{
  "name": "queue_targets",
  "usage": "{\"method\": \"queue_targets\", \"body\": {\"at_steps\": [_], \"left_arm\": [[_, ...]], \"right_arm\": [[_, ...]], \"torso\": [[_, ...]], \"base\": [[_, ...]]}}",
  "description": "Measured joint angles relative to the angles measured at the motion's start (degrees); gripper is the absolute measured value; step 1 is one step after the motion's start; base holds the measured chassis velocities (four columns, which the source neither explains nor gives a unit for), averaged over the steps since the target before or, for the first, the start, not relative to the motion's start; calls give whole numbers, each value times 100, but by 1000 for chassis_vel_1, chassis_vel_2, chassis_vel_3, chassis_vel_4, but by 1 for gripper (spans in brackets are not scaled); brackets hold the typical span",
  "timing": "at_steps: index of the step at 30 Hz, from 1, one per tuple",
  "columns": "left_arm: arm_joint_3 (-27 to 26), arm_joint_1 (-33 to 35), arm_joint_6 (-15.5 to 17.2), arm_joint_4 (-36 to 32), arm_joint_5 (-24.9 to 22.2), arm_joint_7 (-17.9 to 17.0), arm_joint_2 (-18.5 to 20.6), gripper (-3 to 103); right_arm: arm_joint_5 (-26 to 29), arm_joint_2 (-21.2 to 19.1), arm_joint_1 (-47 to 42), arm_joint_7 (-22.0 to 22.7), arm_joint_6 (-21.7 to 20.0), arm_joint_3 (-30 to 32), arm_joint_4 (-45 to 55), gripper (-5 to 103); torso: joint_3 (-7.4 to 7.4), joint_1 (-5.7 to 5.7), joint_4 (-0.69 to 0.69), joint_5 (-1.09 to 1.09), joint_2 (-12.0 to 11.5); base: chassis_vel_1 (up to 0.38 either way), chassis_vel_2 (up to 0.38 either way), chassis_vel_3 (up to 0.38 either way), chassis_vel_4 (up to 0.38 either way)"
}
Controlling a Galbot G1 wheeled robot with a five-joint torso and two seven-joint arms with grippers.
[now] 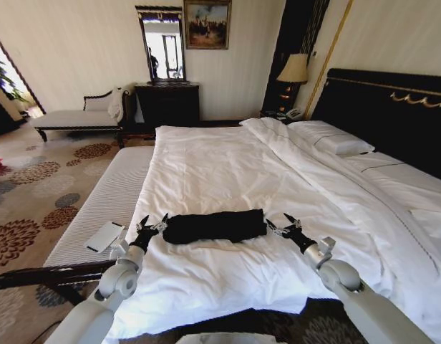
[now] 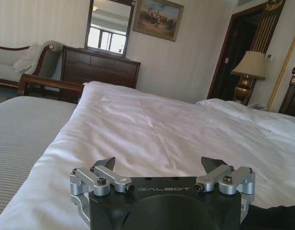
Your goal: Fold the clothes on the bed.
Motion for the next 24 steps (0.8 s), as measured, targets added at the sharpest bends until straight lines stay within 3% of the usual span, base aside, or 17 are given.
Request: {"method": "queue_targets", "body": {"at_steps": [2, 7, 11, 16, 20, 24], "left_arm": [[-1, -12, 30, -9, -7, -43, 4, 100], [-148, 168, 102, -241, -55, -117, -22, 100], [-289, 398, 103, -353, -32, -97, -25, 100], [-444, 617, -26, -366, 180, 19, -34, 100], [-634, 898, -434, -442, 699, 217, -43, 100], [-900, 1205, -631, -617, 1007, 339, -161, 100]], "right_arm": [[230, -64, 0, -157, -122, 7, 3, 100], [1253, -680, 381, -707, -868, -195, -387, 100], [1500, -941, 891, -776, -1189, -599, -870, 100], [1688, -1024, 1468, -796, -1277, -1091, -1339, 100], [1593, -1037, 1927, -1002, -1331, -1611, -1771, 100], [1518, -970, 2206, -1124, -1381, -2014, -1967, 100]], "torso": [[0, 0, 1, 0, 0], [0, -1, 3, -1, 0], [0, 0, 4, 1, 0], [0, -1, 4, 0, 0], [0, -1, 4, -1, 0], [0, -1, 1, 0, 0]], "base": [[0, 0, 0, 0], [0, 0, 0, 0], [0, 0, 0, 0], [0, 0, 0, 0], [0, 0, 0, 0], [0, 0, 0, 0]]}}
